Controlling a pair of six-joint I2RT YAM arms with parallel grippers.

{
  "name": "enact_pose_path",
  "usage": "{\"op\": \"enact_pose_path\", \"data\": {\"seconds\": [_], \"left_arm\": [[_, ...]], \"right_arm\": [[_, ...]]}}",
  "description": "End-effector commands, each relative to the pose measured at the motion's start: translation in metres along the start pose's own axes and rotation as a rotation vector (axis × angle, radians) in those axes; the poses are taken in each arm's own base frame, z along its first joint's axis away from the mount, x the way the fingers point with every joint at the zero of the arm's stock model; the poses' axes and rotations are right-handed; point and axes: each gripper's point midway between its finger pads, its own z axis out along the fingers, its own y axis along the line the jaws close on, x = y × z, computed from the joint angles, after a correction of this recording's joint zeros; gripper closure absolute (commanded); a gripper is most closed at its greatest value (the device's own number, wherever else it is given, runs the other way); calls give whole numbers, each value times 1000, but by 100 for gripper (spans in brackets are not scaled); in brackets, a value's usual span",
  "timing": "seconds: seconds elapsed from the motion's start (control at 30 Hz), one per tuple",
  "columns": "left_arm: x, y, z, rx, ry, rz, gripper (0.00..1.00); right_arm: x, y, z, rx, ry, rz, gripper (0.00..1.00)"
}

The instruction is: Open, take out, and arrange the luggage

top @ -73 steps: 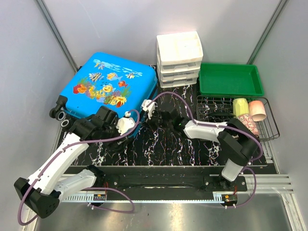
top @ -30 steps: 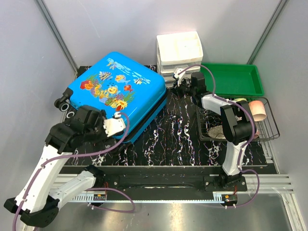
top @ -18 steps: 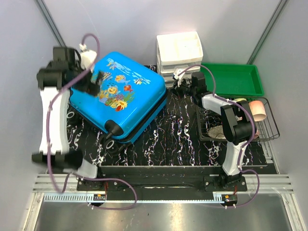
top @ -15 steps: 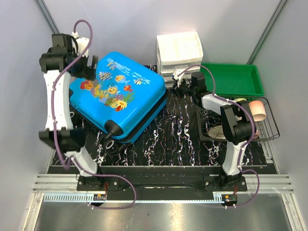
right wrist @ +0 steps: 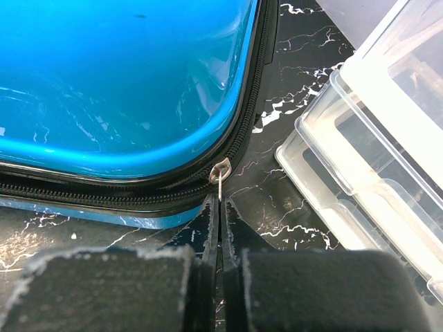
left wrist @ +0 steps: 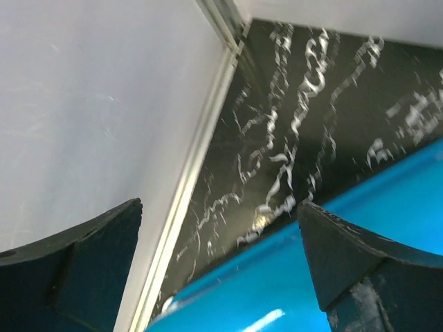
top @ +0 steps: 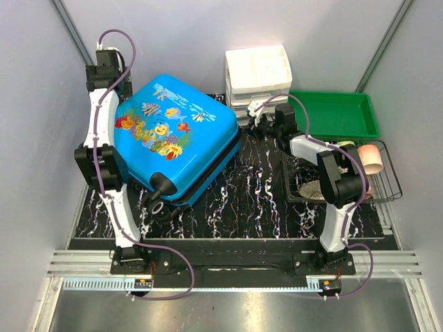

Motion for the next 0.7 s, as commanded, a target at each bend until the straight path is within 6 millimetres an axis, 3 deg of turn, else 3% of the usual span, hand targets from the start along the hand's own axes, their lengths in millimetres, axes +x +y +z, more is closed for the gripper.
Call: {"op": "enact_pose_path", "data": {"seconds": [0.0,0.1,0.37,0.47,0.53,0.63,0.67], "left_arm": [[-50,28,30,-226,-194,-87,1],[-41,23,59,-306,-178,23,1],[-19,-52,94,-217,-167,303,1],[-6,-113,89,18,-172,367,1],[6,-160,75,232,-173,424,6],[22,-210,39,505,-195,484,12],[27,-218,30,546,-197,505,13]], "right_arm": [[-32,55,9,-177,-78,-58,100],[-33,54,8,-177,-75,-64,100],[-34,59,4,-189,-77,-69,100],[-35,63,-2,-196,-74,-85,100],[-36,66,-7,-202,-73,-103,100],[-34,80,-20,-236,-65,-109,100],[-34,86,-27,-246,-62,-108,100]]}}
